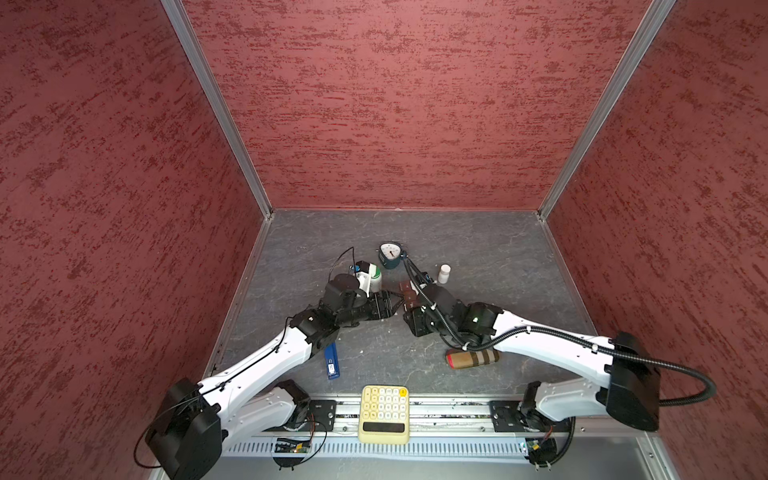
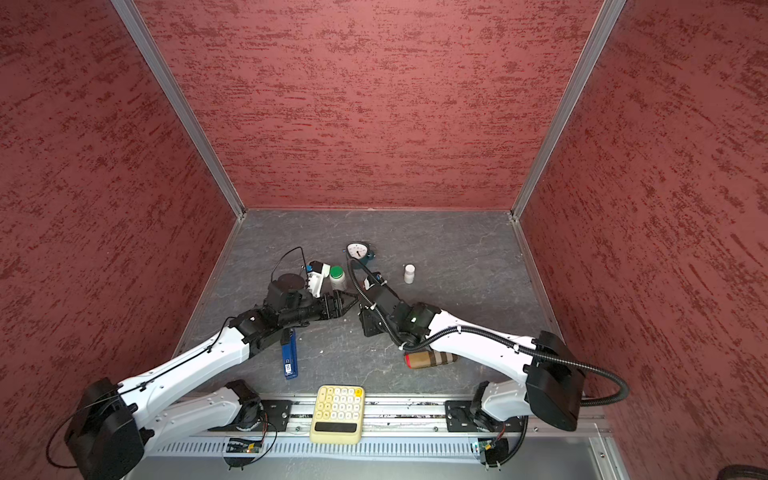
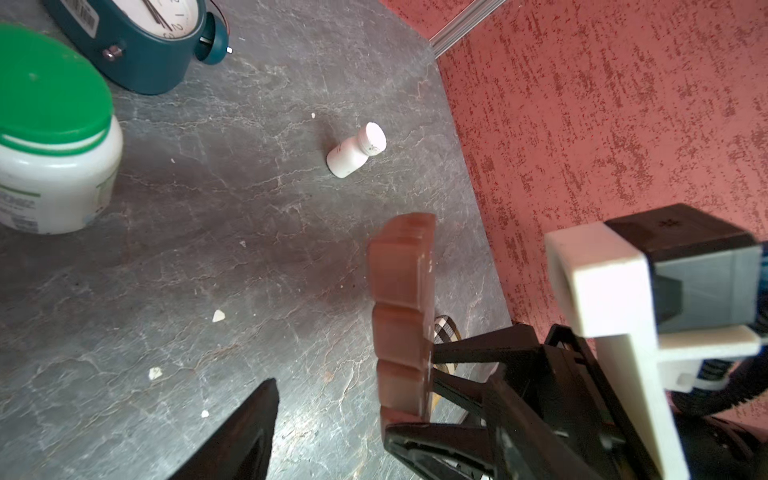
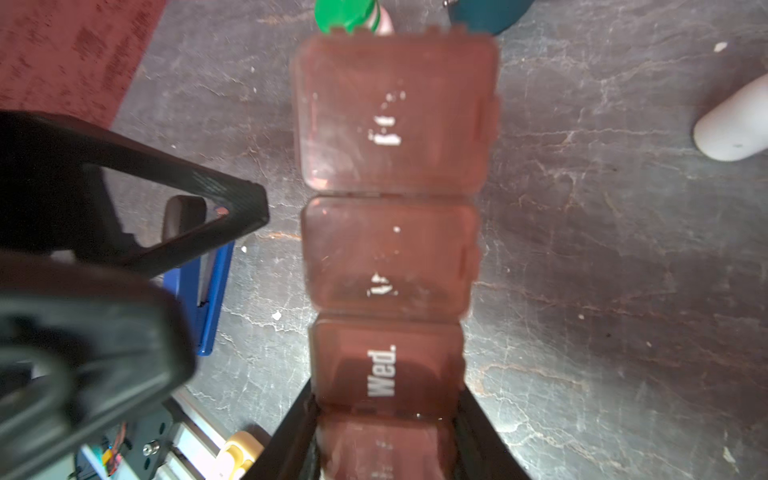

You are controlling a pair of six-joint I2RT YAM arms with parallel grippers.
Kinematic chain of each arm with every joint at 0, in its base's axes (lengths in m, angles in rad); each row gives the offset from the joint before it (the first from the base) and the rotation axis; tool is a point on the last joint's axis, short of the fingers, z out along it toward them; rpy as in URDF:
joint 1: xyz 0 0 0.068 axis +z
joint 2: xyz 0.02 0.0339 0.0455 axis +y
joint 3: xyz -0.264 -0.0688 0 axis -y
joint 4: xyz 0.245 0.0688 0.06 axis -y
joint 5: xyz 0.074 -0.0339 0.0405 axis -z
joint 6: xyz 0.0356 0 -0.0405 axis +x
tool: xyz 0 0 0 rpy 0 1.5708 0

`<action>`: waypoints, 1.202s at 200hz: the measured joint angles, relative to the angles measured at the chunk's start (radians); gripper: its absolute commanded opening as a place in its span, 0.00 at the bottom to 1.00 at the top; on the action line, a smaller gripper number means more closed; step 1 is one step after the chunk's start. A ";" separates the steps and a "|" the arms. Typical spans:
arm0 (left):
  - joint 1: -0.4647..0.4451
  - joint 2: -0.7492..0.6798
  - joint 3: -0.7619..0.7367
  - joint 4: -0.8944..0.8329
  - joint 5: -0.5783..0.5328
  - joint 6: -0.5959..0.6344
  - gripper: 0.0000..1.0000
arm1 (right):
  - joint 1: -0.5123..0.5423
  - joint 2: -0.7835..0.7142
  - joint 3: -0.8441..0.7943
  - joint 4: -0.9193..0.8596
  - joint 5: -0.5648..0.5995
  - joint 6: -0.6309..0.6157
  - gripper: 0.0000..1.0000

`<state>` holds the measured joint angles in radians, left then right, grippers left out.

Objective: Sort the pills into containers
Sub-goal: 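Lift the organizer with the right gripper while the left gripper approaches, then close the left gripper on the organizer's far end and open the right gripper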

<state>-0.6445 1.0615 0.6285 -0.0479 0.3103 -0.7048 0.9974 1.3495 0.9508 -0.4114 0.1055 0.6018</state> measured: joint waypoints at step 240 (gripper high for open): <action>-0.036 0.169 -0.004 0.266 0.106 -0.090 0.40 | -0.045 -0.073 -0.041 0.089 -0.096 -0.008 0.41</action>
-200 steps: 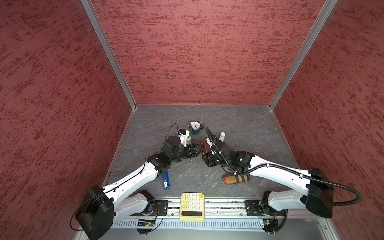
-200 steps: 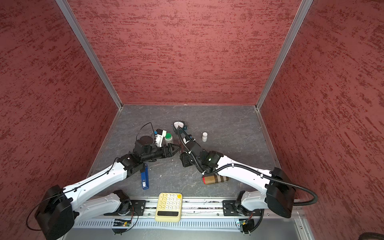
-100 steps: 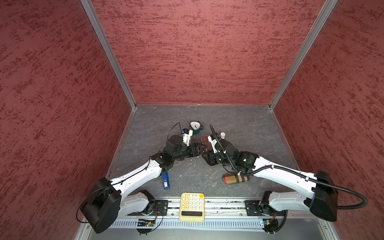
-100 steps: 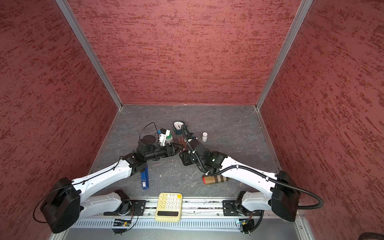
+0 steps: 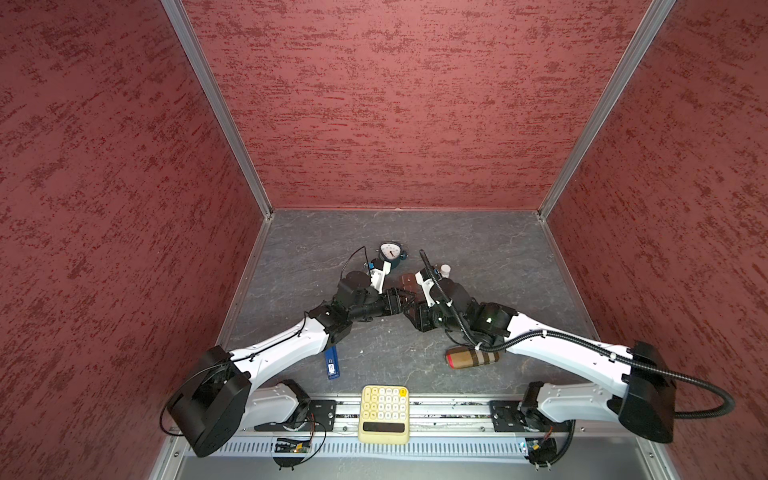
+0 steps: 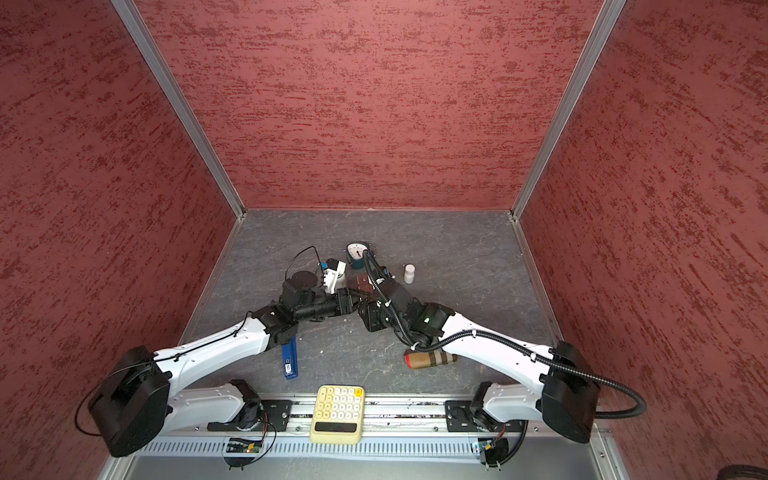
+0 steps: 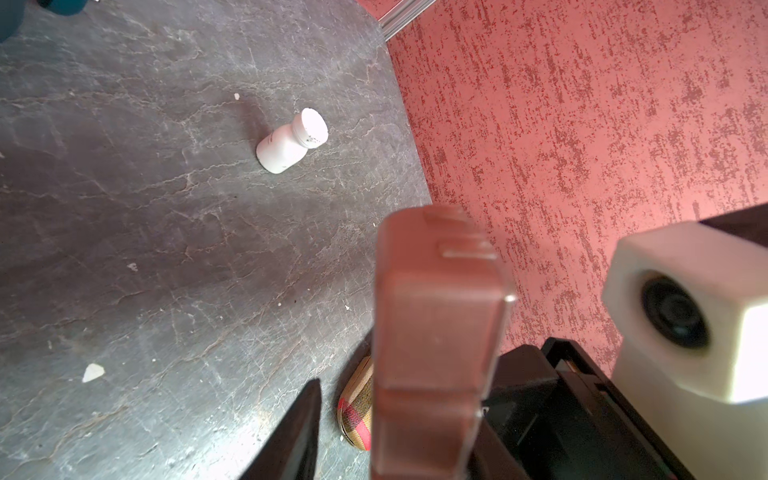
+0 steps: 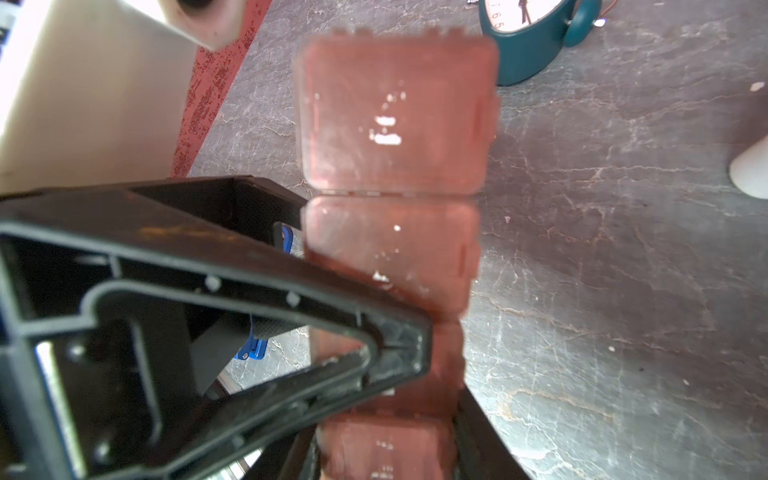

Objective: Sort the pills into containers
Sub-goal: 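Close the left gripper on the organizer's far end and open the right gripper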

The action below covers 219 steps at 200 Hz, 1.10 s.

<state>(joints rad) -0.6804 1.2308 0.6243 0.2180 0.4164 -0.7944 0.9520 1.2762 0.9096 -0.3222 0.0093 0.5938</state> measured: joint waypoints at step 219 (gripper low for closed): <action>0.000 0.052 0.000 0.050 0.023 0.011 0.00 | -0.039 -0.017 -0.013 -0.040 -0.090 -0.020 0.34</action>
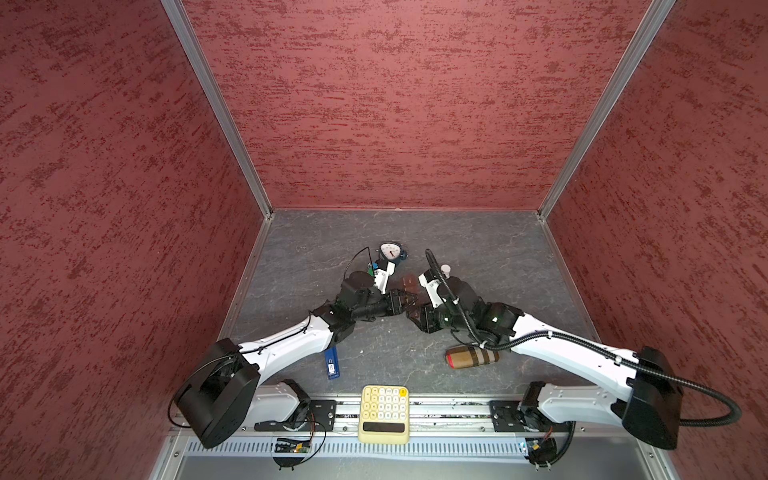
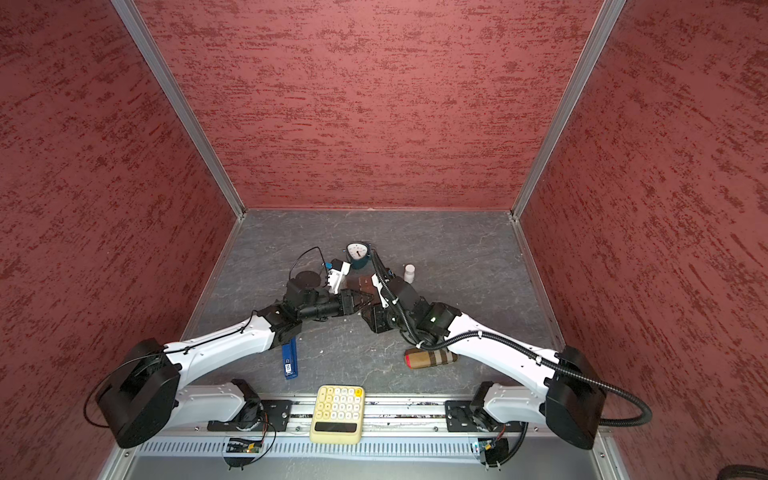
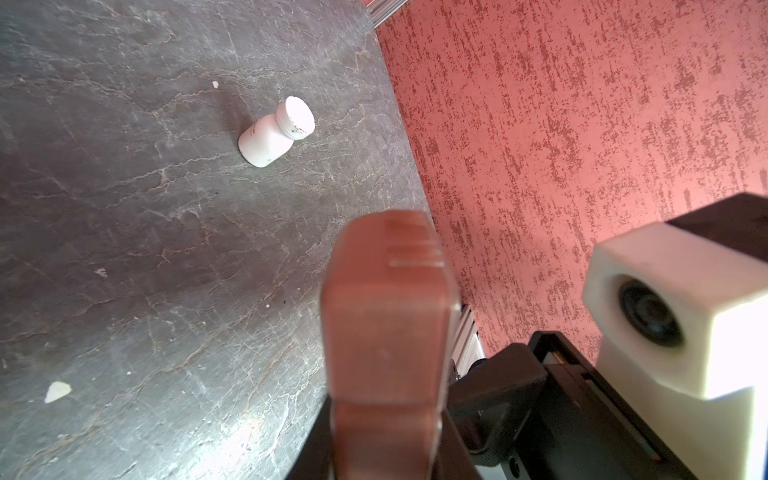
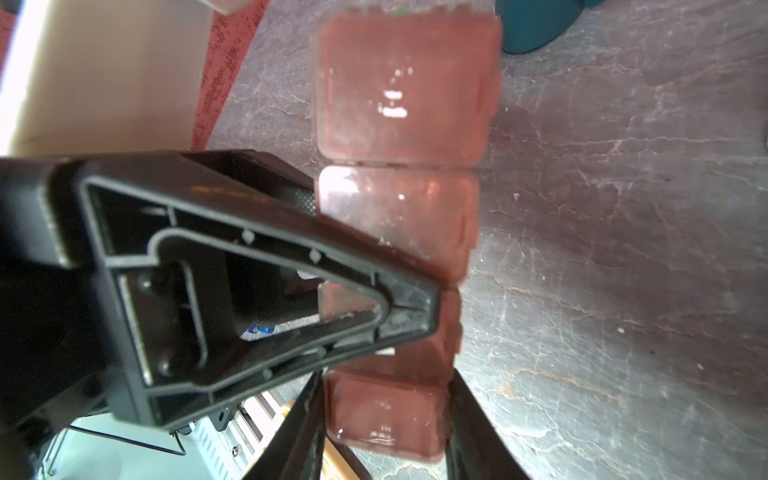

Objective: Sort the pills into containers
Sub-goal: 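Close the left gripper on the organizer's far end and open the right gripper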

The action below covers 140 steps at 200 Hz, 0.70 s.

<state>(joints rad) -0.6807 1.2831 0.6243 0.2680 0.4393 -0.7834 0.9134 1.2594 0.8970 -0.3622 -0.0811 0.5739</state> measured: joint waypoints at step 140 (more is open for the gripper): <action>-0.003 0.038 0.005 -0.070 -0.068 0.040 0.00 | -0.001 0.058 0.090 -0.106 -0.006 -0.013 0.48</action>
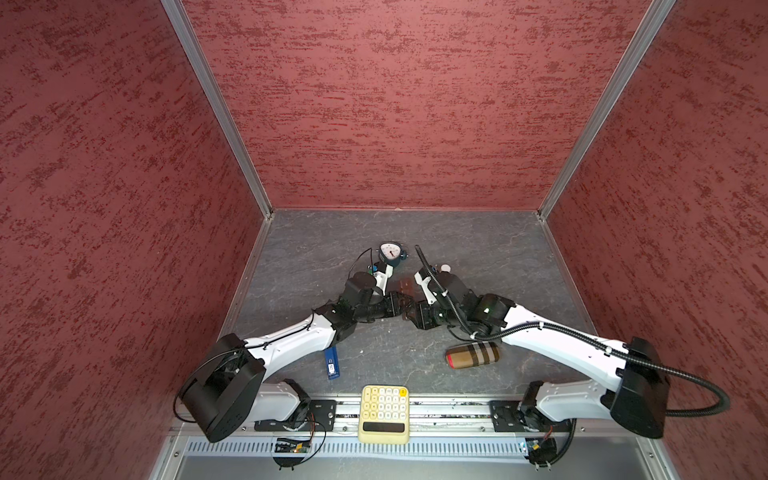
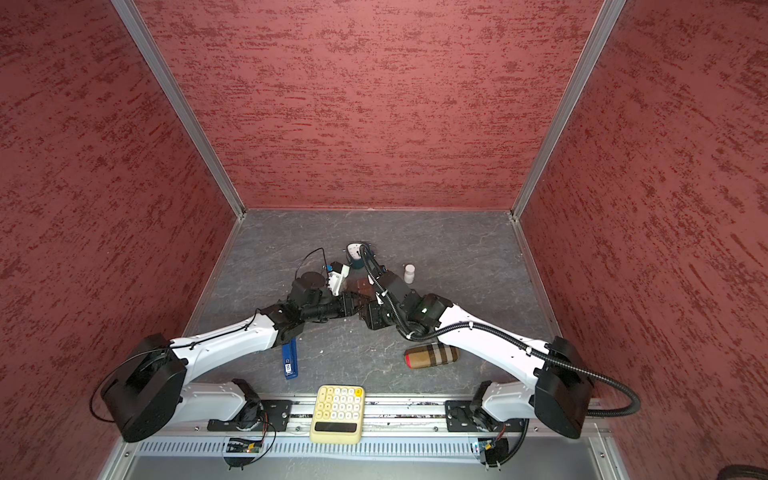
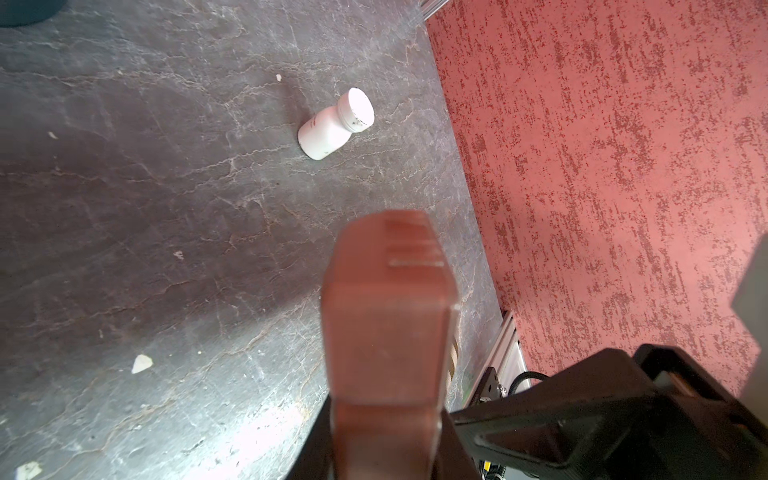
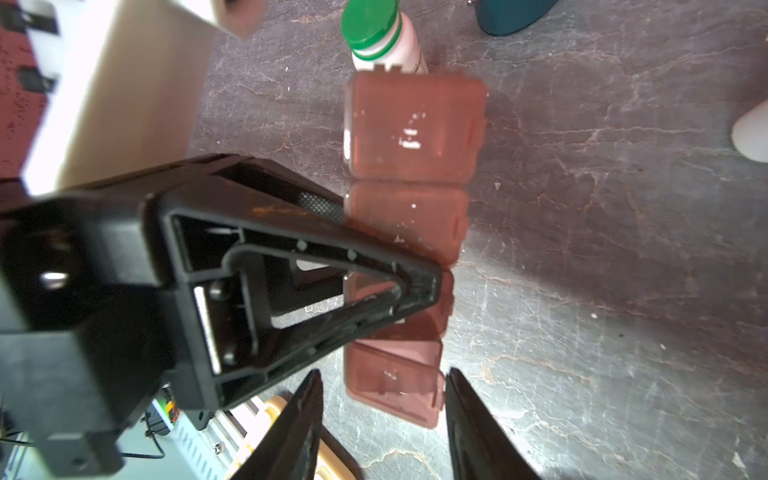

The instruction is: Sort the pills into containers

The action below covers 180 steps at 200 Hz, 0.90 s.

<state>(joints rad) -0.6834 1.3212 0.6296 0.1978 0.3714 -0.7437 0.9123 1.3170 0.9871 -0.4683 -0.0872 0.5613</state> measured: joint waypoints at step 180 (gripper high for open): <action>0.026 0.074 0.025 0.055 0.060 -0.011 0.00 | -0.010 -0.056 -0.051 0.132 -0.213 0.045 0.42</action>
<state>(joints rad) -0.6579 1.3952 0.6548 0.2527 0.4316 -0.7551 0.9028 1.2613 0.9356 -0.3359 -0.3004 0.6067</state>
